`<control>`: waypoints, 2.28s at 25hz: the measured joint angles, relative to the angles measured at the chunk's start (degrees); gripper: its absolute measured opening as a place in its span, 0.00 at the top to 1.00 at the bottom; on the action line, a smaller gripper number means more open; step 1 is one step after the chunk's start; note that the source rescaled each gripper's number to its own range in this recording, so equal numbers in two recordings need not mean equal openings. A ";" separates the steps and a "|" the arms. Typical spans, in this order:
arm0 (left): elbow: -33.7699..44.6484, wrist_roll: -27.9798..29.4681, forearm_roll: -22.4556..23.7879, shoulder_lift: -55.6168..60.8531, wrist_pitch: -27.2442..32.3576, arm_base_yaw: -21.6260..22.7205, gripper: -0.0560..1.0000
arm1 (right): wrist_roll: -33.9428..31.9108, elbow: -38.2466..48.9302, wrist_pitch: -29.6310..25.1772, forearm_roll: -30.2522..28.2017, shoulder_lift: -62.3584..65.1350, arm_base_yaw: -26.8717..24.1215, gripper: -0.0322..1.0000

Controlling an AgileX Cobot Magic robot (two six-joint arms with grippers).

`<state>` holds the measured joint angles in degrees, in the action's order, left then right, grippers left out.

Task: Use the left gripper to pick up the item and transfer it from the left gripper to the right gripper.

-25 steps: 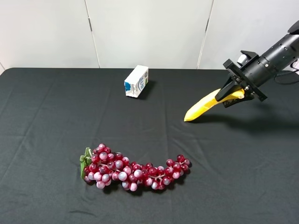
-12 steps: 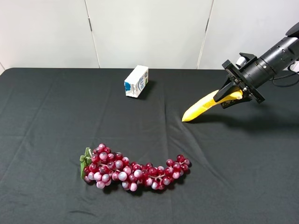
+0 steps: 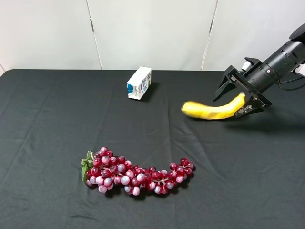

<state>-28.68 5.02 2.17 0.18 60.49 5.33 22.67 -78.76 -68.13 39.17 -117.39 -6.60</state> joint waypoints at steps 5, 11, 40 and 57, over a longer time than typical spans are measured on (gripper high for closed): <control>0.00 0.00 0.00 0.00 0.00 0.00 0.00 | 0.00 0.00 0.00 0.00 0.00 0.00 0.00; 0.00 0.00 0.00 0.00 0.00 0.00 0.00 | 0.00 0.00 0.00 0.00 0.00 0.00 0.00; 0.00 0.00 0.00 0.00 0.00 0.00 0.00 | -3.08 -0.86 5.37 -21.06 39.02 3.61 0.00; 0.00 0.00 0.00 0.00 0.00 0.00 0.00 | -13.86 26.38 9.75 -31.07 73.63 8.83 0.00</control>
<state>-28.68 5.02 2.17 0.18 60.49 5.33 8.81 -52.38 -58.38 8.11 -43.76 2.22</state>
